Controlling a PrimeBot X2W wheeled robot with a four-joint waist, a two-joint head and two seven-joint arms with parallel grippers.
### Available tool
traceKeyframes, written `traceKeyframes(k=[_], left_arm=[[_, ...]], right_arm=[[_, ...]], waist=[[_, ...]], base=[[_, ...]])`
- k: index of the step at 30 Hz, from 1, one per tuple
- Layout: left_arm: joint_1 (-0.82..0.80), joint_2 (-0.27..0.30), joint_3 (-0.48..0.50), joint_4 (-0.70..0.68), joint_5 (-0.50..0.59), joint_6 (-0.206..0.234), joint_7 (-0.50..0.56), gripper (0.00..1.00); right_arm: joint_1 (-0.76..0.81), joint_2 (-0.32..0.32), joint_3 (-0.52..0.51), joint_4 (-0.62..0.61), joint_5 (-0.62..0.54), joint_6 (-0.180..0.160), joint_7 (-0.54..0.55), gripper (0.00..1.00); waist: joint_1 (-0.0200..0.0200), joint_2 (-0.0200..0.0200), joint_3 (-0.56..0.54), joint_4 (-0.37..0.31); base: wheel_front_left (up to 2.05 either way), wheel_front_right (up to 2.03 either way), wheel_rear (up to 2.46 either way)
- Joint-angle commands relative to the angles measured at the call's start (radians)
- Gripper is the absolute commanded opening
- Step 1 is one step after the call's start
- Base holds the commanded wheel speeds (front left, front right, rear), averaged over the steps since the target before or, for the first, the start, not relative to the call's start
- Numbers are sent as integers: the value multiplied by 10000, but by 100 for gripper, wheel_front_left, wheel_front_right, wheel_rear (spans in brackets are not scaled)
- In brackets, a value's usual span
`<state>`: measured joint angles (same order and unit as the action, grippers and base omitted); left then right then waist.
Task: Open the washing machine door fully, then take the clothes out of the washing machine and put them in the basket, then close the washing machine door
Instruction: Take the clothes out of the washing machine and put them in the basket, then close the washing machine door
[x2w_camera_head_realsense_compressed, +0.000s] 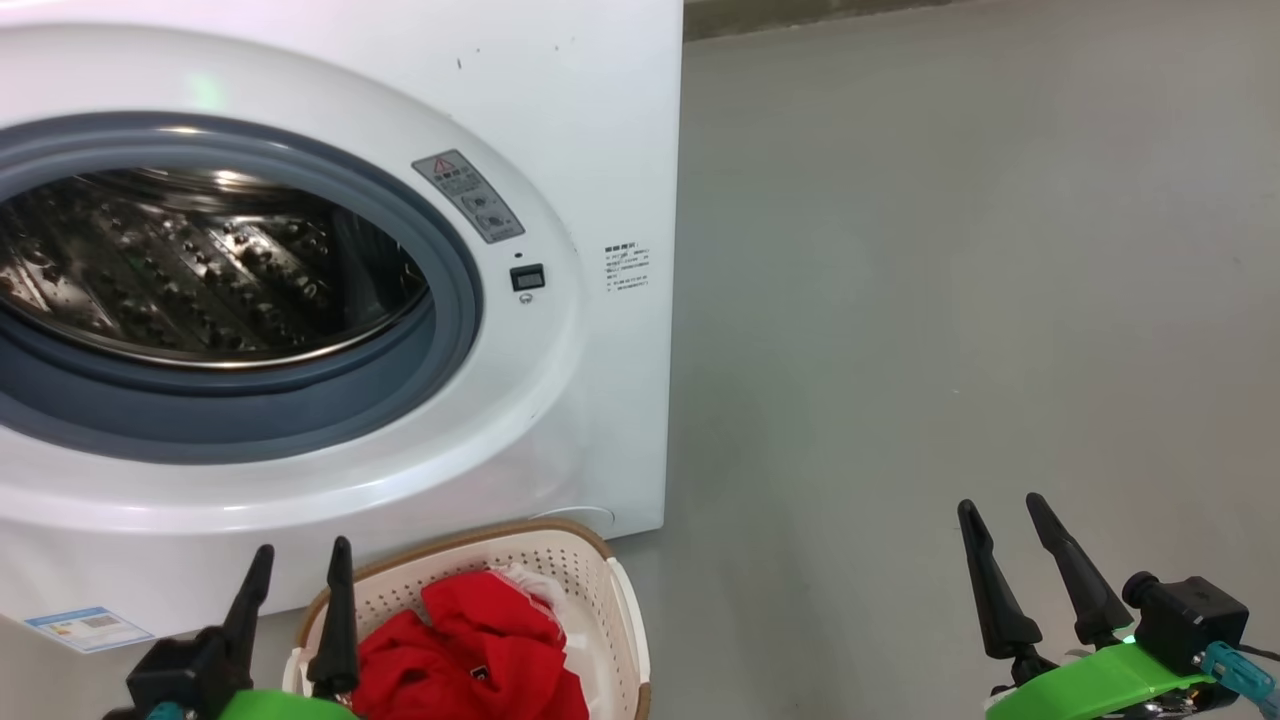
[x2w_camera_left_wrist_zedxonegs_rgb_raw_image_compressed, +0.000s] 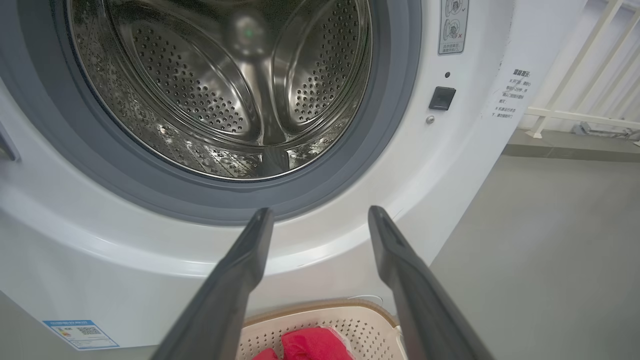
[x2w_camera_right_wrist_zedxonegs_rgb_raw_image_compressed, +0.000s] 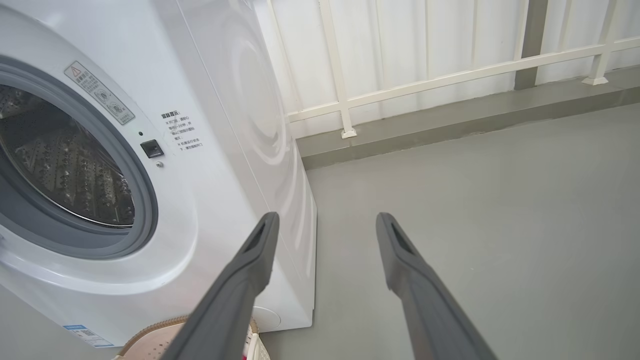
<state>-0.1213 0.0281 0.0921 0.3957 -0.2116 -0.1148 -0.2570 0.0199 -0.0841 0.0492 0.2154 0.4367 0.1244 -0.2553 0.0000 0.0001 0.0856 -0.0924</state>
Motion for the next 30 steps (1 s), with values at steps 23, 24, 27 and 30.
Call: traceKeyframes(k=[23, 24, 27, 30], left_arm=[[1889, 222, 34, -2452, -111, 770, -47, 100], [1862, 222, 14, -2457, -110, 781, -47, 100], [1775, 222, -17, -2479, -94, 796, -47, 100], [1718, 222, -21, -2492, -64, 799, -47, 100]], right_arm=[[257, -151, -23, -305, -139, 63, -65, 100], [242, -149, -24, -308, -144, 63, -65, 100], [187, -149, -26, -317, -149, 63, -65, 100], [144, -160, -34, -319, -144, 63, -65, 100]], waist=[[0, -1, -259, 2], [0, -1, -233, 6], [0, -1, -176, 3], [0, -1, -137, -3]], base=[[0, 0, 0], [0, 0, 0], [0, 0, 0], [0, 0, 0]])
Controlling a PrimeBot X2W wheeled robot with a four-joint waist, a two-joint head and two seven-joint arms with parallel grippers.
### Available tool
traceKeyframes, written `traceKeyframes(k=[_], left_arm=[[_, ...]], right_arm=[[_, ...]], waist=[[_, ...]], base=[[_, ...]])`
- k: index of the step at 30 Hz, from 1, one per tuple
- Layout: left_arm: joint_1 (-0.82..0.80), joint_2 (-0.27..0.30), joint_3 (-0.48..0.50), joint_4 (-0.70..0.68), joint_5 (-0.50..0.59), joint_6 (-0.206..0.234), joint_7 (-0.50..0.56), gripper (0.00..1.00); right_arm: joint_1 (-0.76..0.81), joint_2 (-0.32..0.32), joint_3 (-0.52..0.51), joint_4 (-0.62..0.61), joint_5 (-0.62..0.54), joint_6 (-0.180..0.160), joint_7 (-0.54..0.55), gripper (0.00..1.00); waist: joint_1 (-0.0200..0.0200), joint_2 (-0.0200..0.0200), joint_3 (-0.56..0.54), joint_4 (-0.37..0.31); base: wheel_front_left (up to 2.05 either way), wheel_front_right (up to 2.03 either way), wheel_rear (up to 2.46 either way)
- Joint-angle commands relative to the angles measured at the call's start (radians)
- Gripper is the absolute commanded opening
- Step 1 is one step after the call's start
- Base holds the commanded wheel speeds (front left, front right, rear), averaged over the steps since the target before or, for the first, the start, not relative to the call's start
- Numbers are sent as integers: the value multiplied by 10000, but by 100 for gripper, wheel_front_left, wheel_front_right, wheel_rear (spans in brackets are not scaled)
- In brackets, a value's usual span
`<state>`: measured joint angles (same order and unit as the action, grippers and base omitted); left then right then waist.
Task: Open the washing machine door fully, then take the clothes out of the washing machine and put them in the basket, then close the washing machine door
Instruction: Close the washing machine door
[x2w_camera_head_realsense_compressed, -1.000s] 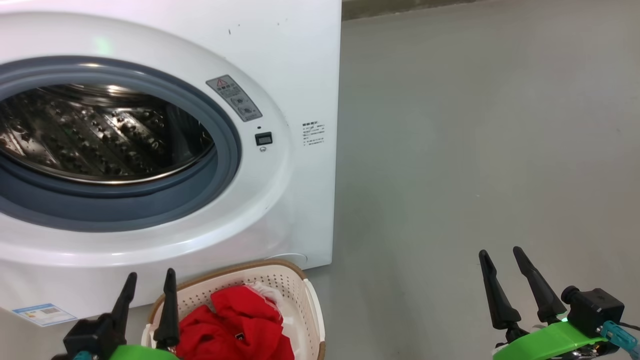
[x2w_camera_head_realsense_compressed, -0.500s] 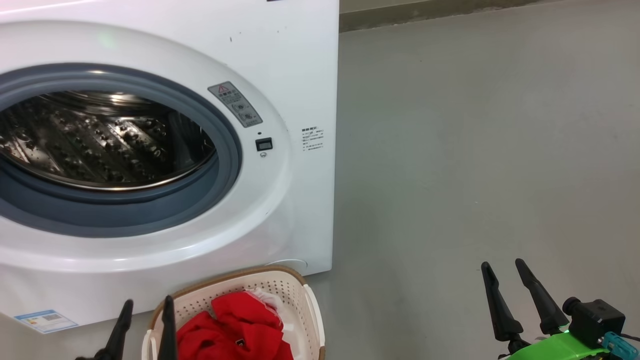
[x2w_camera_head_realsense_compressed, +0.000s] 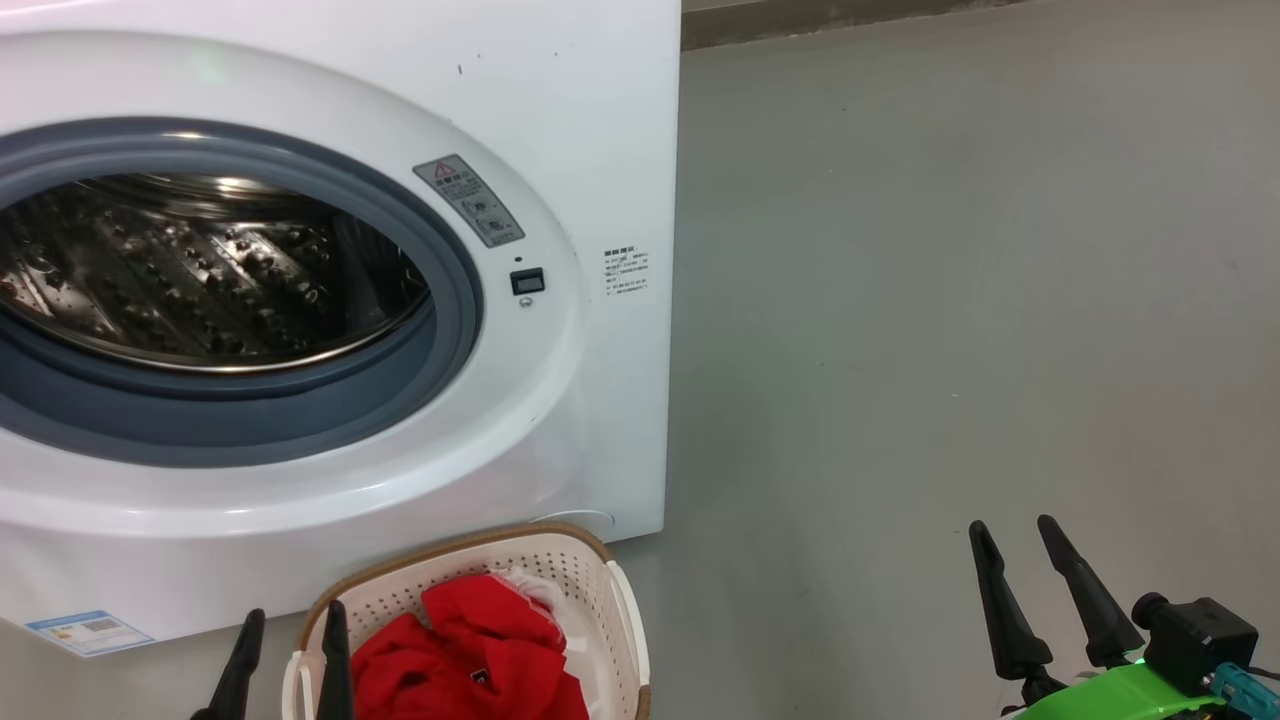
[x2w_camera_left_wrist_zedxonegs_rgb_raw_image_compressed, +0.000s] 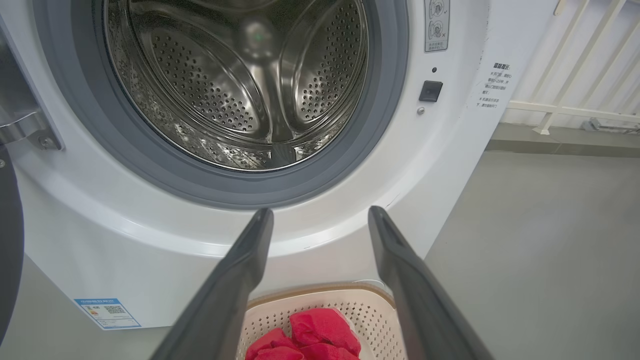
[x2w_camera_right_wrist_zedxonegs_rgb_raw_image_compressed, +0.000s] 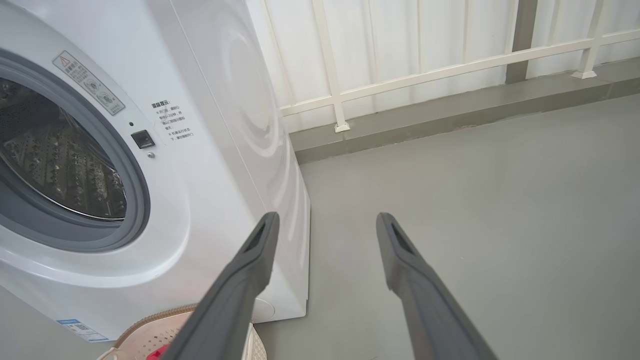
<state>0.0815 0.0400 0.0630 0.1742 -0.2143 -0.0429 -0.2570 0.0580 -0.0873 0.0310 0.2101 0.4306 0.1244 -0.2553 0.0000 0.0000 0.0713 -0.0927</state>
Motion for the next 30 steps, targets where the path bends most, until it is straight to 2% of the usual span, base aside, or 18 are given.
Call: traceKeyframes(k=[1, 18, 30], left_arm=[[-327, 103, 274, -277, -29, 85, -47, 100], [-403, 103, 264, -289, -63, 43, -47, 100], [-438, 103, 278, -303, -60, 26, -47, 100]], right_arm=[[-247, -128, 147, -264, -82, 63, -65, 100], [-268, -112, 171, -283, -73, 63, -65, 100], [-286, -107, 172, -274, -73, 63, -65, 100]], waist=[[0, 0, 13, -1], [0, 0, 66, 55], [0, 0, 98, 110]], base=[[0, 0, 0], [-4, 4, 0], [-98, 98, 0]])
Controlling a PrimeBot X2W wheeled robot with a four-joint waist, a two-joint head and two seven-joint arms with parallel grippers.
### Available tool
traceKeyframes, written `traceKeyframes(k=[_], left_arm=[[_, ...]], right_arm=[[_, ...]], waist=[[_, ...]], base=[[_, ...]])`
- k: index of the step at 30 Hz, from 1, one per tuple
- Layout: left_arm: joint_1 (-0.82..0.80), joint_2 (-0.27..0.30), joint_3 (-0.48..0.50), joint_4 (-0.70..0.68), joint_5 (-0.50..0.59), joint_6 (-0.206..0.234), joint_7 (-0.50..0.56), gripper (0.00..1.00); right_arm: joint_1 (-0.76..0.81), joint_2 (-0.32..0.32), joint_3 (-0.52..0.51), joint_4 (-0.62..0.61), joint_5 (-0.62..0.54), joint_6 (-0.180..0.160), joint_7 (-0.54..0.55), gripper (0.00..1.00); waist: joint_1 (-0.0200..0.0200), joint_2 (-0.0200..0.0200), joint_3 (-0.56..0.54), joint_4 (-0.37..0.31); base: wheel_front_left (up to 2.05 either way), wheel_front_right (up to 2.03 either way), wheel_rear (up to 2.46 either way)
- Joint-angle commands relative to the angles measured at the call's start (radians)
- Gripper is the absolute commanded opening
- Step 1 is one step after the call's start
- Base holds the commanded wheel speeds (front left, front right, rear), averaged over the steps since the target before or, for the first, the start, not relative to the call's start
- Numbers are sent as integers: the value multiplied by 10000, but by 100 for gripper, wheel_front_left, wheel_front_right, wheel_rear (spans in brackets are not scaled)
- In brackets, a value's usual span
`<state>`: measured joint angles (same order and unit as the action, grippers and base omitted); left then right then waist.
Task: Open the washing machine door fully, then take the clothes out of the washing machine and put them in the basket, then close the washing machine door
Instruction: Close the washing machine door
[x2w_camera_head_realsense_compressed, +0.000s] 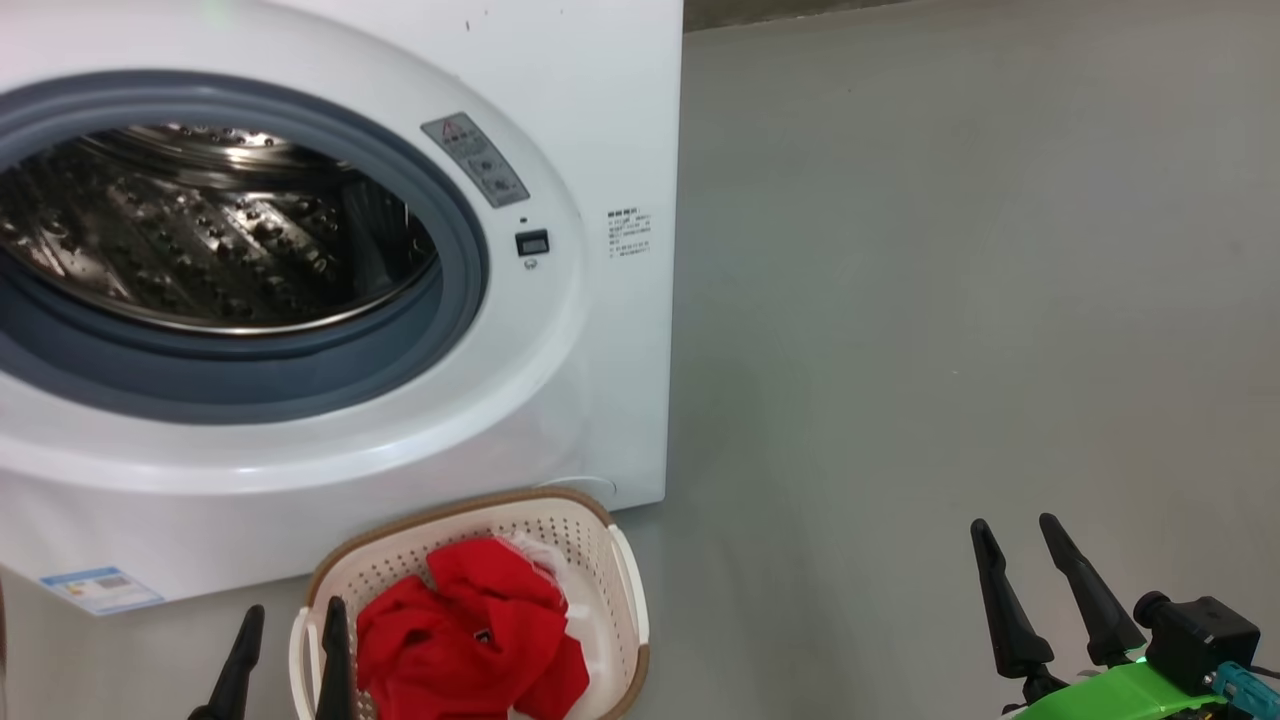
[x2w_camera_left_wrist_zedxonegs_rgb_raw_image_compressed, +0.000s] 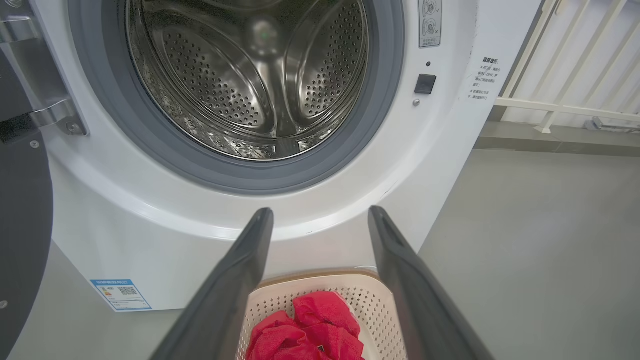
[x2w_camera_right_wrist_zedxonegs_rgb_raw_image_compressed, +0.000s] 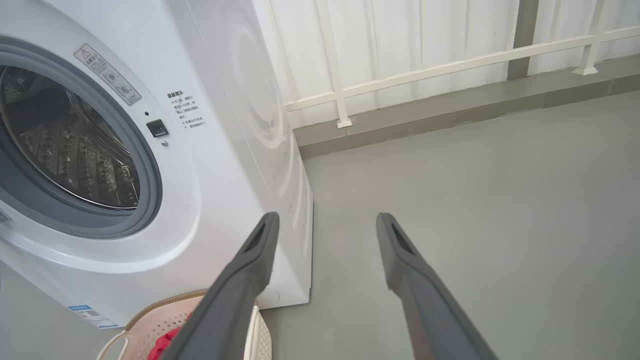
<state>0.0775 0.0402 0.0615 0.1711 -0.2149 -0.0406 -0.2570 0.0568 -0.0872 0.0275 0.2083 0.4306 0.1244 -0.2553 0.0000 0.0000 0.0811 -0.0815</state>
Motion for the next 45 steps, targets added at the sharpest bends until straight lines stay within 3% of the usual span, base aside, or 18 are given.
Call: traceKeyframes(k=[1, 15, 26, 33, 45], left_arm=[[-401, 101, 296, -273, -54, 0, -47, 100], [-423, 101, 336, -343, -149, -206, -47, 100], [-445, 101, 232, -238, -246, -107, -47, 100], [-417, 101, -11, -102, -577, -7, -47, 100], [-63, 101, -486, 28, -1256, 347, -47, 100]], right_arm=[[-277, -108, 205, -256, -72, 63, -65, 100], [-280, -93, 215, -224, -62, 63, -65, 100], [-226, -76, 184, -236, -72, 63, -65, 100], [-153, -102, 418, -219, -91, 63, -65, 100], [-86, -423, 761, -161, -108, 63, -65, 100]], waist=[[0, 0, 3, 4], [0, 0, 18, 51], [0, 0, -15, 226], [0, 0, -60, 963], [0, 0, -247, 3022]], base=[[-114, 114, 0], [-64, 64, 0], [0, 0, 0], [0, 0, 0], [0, 0, 0]])
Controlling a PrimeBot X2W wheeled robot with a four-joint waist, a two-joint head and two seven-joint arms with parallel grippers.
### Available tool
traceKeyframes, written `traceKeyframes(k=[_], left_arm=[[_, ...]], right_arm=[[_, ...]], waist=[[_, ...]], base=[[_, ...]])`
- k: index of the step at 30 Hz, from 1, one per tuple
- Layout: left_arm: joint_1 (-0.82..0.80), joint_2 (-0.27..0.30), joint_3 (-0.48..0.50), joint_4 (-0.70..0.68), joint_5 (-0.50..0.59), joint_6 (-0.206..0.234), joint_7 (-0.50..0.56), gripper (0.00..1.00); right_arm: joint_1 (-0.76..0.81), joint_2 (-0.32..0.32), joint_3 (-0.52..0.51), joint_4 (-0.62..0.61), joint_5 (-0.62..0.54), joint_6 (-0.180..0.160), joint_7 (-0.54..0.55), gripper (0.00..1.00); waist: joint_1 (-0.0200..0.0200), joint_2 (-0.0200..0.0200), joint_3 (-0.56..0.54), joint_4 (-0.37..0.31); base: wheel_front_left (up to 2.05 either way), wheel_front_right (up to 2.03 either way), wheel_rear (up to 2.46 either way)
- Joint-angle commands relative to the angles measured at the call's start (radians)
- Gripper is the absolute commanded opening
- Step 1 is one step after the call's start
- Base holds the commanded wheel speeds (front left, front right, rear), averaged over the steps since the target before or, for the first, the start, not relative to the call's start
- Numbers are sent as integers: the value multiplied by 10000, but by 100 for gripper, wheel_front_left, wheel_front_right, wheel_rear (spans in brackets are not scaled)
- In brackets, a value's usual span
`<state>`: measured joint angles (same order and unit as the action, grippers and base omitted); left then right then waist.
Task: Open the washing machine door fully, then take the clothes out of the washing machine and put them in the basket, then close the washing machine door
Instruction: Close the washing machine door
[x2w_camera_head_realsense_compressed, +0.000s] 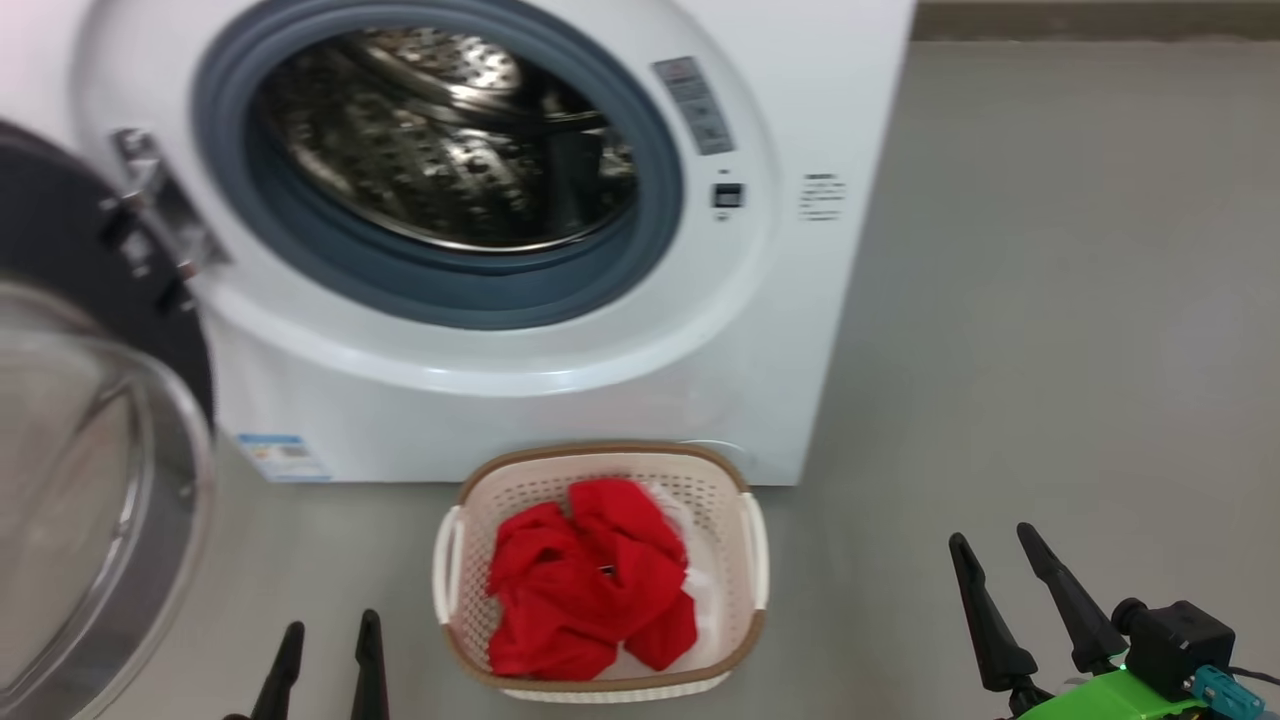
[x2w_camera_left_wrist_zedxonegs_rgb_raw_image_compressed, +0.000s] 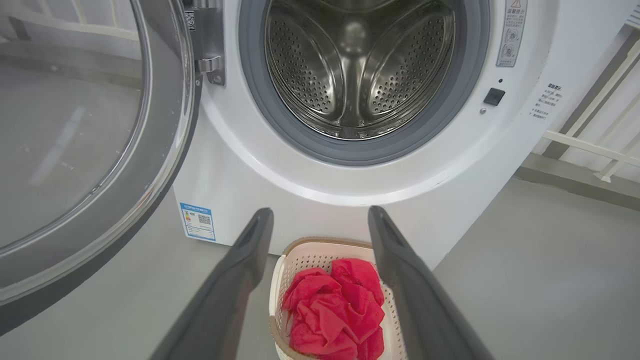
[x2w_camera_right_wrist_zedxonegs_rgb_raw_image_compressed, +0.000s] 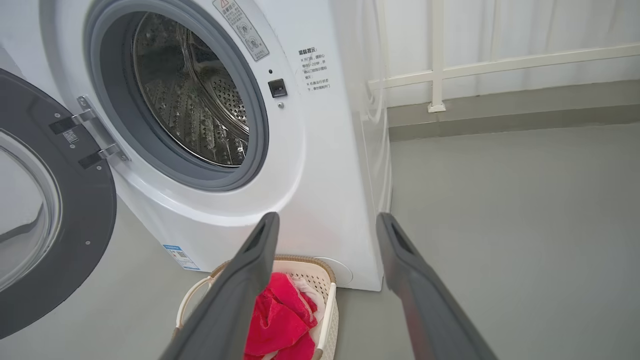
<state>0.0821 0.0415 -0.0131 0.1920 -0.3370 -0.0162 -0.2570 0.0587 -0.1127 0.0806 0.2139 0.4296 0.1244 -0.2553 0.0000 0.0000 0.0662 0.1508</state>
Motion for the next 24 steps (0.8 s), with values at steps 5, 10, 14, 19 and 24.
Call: traceKeyframes(k=[5, 10, 14, 19, 24], left_arm=[[-36, 87, -65, -44, -299, 114, -47, 100], [12, 87, -250, 57, -550, 204, -47, 100], [104, 87, -273, 129, -678, 235, -47, 100], [272, 87, -175, 26, -891, 366, -47, 100], [354, 87, -203, -37, -945, 410, -47, 100]], right_arm=[[-125, -279, 507, -217, -120, 63, -65, 100], [-135, -312, 857, -177, -139, 63, -65, 100], [-210, -348, 1238, -106, -126, 63, -65, 100], [-312, -398, 1678, -13, -85, 63, -65, 100], [-363, -368, 1760, -1, -45, 63, -65, 100]], waist=[[0, 0, -147, 1492], [0, 0, -257, 2103], [0, 0, -350, 2349], [0, 0, -460, 2447], [0, 0, -459, 2456]], base=[[0, 0, 0], [0, 0, 0], [0, 0, 0], [0, 0, 0], [0, 0, 0]])
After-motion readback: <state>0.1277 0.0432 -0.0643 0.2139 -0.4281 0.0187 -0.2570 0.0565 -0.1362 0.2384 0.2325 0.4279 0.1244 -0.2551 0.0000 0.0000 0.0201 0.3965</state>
